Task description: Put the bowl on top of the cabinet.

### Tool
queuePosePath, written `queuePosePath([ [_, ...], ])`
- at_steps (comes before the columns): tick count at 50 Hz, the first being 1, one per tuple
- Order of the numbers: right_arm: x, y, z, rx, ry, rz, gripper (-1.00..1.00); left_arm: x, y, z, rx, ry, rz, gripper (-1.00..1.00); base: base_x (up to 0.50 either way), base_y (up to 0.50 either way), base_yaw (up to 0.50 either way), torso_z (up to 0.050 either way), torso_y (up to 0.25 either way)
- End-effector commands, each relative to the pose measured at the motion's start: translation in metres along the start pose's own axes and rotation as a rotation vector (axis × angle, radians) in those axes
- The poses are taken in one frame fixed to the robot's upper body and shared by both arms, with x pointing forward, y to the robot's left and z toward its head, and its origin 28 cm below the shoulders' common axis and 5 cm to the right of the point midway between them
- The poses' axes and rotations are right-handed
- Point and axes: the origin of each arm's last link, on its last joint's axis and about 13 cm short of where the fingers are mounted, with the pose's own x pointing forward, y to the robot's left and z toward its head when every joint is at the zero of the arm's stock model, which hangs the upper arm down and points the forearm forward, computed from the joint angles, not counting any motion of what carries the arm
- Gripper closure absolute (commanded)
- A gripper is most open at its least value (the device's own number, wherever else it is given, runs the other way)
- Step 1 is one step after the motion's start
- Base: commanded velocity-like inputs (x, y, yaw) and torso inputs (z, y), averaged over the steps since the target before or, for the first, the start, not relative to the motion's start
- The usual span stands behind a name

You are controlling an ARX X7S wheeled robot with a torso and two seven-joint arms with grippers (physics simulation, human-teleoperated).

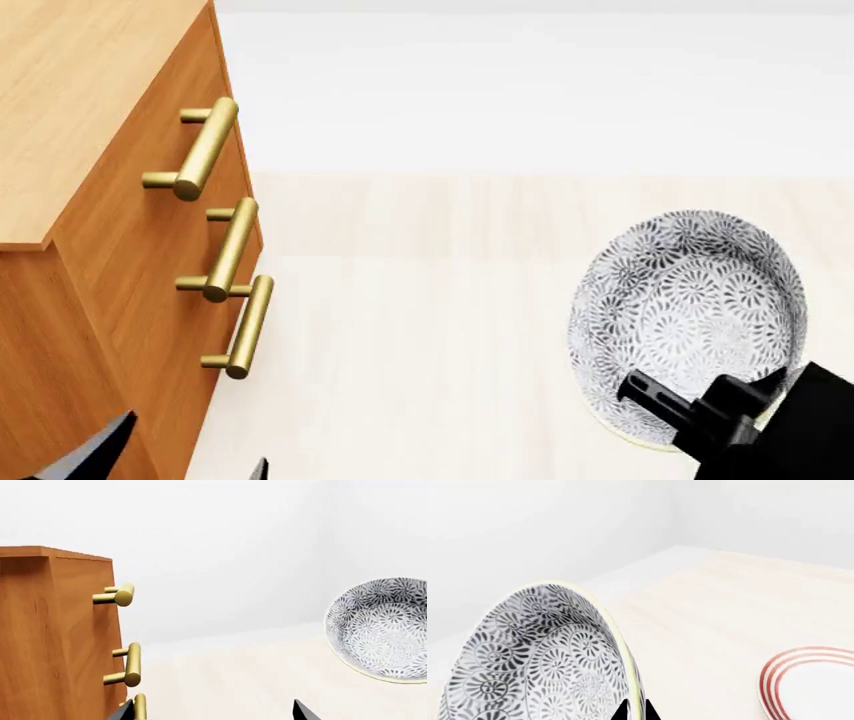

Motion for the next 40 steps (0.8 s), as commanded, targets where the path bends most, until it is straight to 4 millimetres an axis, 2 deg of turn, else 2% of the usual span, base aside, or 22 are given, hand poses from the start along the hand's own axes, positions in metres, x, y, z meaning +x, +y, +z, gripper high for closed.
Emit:
queuePosePath([
  [1, 0.007, 0.016, 0.011, -0.090, -0.083, 0.035, 1.00, 0.010, -0.004, 0.024, 0.031, 0.001, -0.106, -1.00, 0.00, 0.00, 0.00, 0.000, 0.000],
  [8, 0.012, 0.025, 0.011, -0.154, -0.126, 0.081, 1.00, 0.014, -0.004, 0.031, 0.055, 0.001, -0.096, -1.00, 0.00, 0.00, 0.00, 0.000, 0.000],
  [13, 0.020, 0.031, 0.006, -0.227, -0.143, 0.057, 1.00, 0.032, 0.002, 0.035, 0.078, 0.023, -0.099, -1.00, 0.00, 0.00, 0.00, 0.000, 0.000],
  [17, 0.027, 0.033, 0.004, -0.233, -0.164, 0.109, 1.00, 0.045, 0.006, 0.040, 0.081, 0.038, -0.094, -1.00, 0.00, 0.00, 0.00, 0.000, 0.003],
  [26, 0.023, 0.031, 0.020, -0.195, -0.292, 0.200, 1.00, 0.049, -0.001, 0.053, 0.089, 0.042, -0.130, -1.00, 0.00, 0.00, 0.00, 0.000, 0.000],
  [32, 0.023, 0.028, 0.026, -0.194, -0.301, 0.252, 1.00, 0.053, -0.002, 0.058, 0.067, 0.070, -0.151, -1.00, 0.00, 0.00, 0.00, 0.000, 0.000],
  [40, 0.020, 0.029, 0.032, -0.226, -0.290, 0.451, 1.00, 0.056, -0.003, 0.061, 0.008, 0.114, -0.197, -1.00, 0.00, 0.00, 0.00, 0.000, 0.001],
])
